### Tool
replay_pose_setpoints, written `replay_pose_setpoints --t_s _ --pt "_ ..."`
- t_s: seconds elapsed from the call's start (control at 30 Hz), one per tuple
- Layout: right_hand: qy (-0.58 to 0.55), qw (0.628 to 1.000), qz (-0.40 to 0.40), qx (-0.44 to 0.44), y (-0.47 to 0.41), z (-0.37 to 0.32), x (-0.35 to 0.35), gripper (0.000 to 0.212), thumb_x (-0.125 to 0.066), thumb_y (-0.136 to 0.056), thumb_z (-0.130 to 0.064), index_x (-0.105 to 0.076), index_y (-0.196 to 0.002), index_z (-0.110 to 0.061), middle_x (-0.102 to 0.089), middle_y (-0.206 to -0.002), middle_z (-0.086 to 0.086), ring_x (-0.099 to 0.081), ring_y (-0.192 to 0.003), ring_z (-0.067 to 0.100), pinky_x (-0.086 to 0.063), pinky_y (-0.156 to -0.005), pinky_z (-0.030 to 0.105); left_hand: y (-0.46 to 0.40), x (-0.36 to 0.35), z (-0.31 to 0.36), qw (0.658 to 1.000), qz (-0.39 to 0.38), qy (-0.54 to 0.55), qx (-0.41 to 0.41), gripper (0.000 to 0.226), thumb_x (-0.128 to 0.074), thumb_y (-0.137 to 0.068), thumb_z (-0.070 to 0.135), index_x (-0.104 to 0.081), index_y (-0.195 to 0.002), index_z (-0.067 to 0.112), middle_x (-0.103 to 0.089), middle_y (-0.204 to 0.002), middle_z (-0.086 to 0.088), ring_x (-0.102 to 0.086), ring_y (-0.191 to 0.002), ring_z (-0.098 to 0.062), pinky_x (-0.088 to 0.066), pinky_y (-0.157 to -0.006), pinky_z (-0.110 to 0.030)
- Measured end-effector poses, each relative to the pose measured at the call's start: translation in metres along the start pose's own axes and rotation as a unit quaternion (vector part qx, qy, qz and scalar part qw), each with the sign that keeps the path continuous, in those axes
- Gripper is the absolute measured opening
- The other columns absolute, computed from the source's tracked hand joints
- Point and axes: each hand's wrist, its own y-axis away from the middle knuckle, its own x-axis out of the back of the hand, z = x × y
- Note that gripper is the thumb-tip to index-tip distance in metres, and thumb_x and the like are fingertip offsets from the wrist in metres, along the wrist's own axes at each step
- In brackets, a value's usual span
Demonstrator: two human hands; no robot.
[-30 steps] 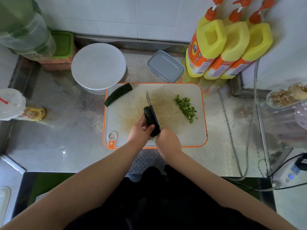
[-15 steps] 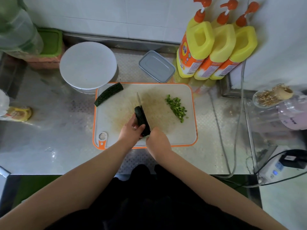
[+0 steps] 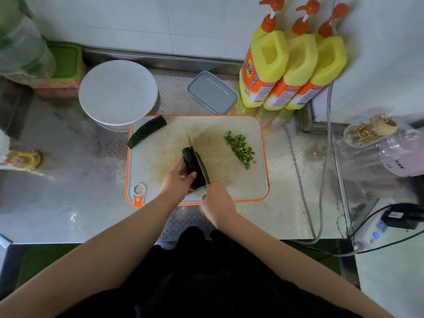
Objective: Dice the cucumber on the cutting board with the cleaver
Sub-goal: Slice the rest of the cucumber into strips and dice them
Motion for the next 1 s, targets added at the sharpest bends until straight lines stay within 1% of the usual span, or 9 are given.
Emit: replay_pose_setpoints --t_s 0.13,0.27,0.37,0.47,0.6,0.7,0.77,0.87,1.0 --pt "-0.009 1.000 0.007 -0.001 -0.001 0.003 0.003 0.021 -0.044 -0.096 -0.011 -0.047 -0.112 0.002 -0.060 -0.115 0.019 -0.057 -0.108 0.032 -0.045 -0.086 0.037 -0.001 0.000 0.000 1.000 0.000 -0.006 0.001 0.058 -0.058 -0.096 0.015 -0.035 -0.145 0.037 -0.059 -0.094 0.008 -0.067 -0.073 -0.023 -0.058 -0.069 -0.033" --pt "0.009 1.000 0.005 0.005 0.006 0.010 -0.003 0.026 -0.040 -0.096 -0.009 -0.044 -0.119 0.003 -0.058 -0.120 0.018 -0.057 -0.109 0.031 -0.043 -0.084 0.032 -0.002 0.002 -0.001 1.000 -0.003 -0.005 0.010 0.060 -0.058 -0.096 0.015 -0.033 -0.147 0.036 -0.060 -0.105 0.003 -0.067 -0.071 -0.023 -0.058 -0.072 -0.035" --pt "-0.036 0.999 0.022 -0.012 0.004 0.009 -0.001 0.019 -0.043 -0.094 -0.011 -0.048 -0.109 0.000 -0.062 -0.109 0.018 -0.059 -0.100 0.033 -0.045 -0.078 0.036 -0.001 0.002 -0.001 1.000 -0.003 -0.002 0.008 0.062 -0.058 -0.096 0.014 -0.031 -0.148 0.036 -0.059 -0.103 0.004 -0.067 -0.076 -0.024 -0.057 -0.068 -0.032" --pt "-0.074 0.997 0.024 -0.017 -0.005 0.010 0.009 0.016 -0.045 -0.093 -0.013 -0.053 -0.100 -0.001 -0.062 -0.101 0.019 -0.059 -0.096 0.036 -0.042 -0.072 0.036 -0.001 0.003 0.000 1.000 -0.007 -0.003 0.012 0.064 -0.058 -0.096 0.014 -0.028 -0.149 0.035 -0.055 -0.113 0.000 -0.067 -0.080 -0.023 -0.054 -0.060 -0.026" --pt "-0.098 0.994 0.026 -0.027 -0.011 0.020 0.020 0.008 -0.048 -0.090 -0.014 -0.046 -0.085 -0.007 -0.055 -0.081 0.013 -0.057 -0.085 0.034 -0.038 -0.066 0.034 -0.001 0.004 -0.001 1.000 -0.012 -0.007 0.011 0.063 -0.057 -0.096 0.015 -0.029 -0.149 0.034 -0.055 -0.106 0.002 -0.068 -0.073 -0.021 -0.058 -0.068 -0.033" --pt "-0.111 0.993 0.031 -0.027 -0.010 0.022 0.025 0.009 -0.048 -0.090 -0.016 -0.048 -0.086 -0.009 -0.052 -0.076 0.007 -0.057 -0.080 0.030 -0.043 -0.066 0.038 -0.001 0.003 0.000 1.000 -0.010 -0.014 0.006 0.062 -0.057 -0.096 0.016 -0.029 -0.149 0.032 -0.055 -0.102 0.003 -0.067 -0.068 -0.021 -0.059 -0.069 -0.034" --pt "-0.103 0.994 0.043 -0.012 -0.005 0.019 0.026 0.011 -0.047 -0.093 -0.017 -0.045 -0.086 -0.009 -0.050 -0.073 0.005 -0.055 -0.075 0.028 -0.040 -0.061 0.036 0.000 0.003 0.001 1.000 -0.007 -0.017 0.003 0.062 -0.057 -0.096 0.015 -0.029 -0.150 0.030 -0.055 -0.098 0.006 -0.066 -0.067 -0.020 -0.058 -0.067 -0.033" --pt "-0.075 0.994 0.072 0.013 0.008 0.012 0.019 0.012 -0.043 -0.097 -0.019 -0.042 -0.089 -0.009 -0.058 -0.080 0.009 -0.058 -0.077 0.030 -0.041 -0.062 0.034 0.001 0.001 0.001 1.000 0.001 -0.019 0.001 0.062 -0.057 -0.096 0.015 -0.029 -0.150 0.028 -0.055 -0.092 0.011 -0.065 -0.063 -0.018 -0.057 -0.065 -0.032" --pt "-0.052 0.995 0.078 0.027 0.022 0.005 0.012 0.018 -0.040 -0.099 -0.022 -0.049 -0.098 -0.006 -0.064 -0.092 0.013 -0.062 -0.086 0.031 -0.044 -0.068 0.036 0.000 0.000 0.000 1.000 0.006 -0.024 0.002 0.064 -0.058 -0.096 0.015 -0.027 -0.151 0.027 -0.054 -0.094 0.009 -0.065 -0.063 -0.017 -0.054 -0.060 -0.028"
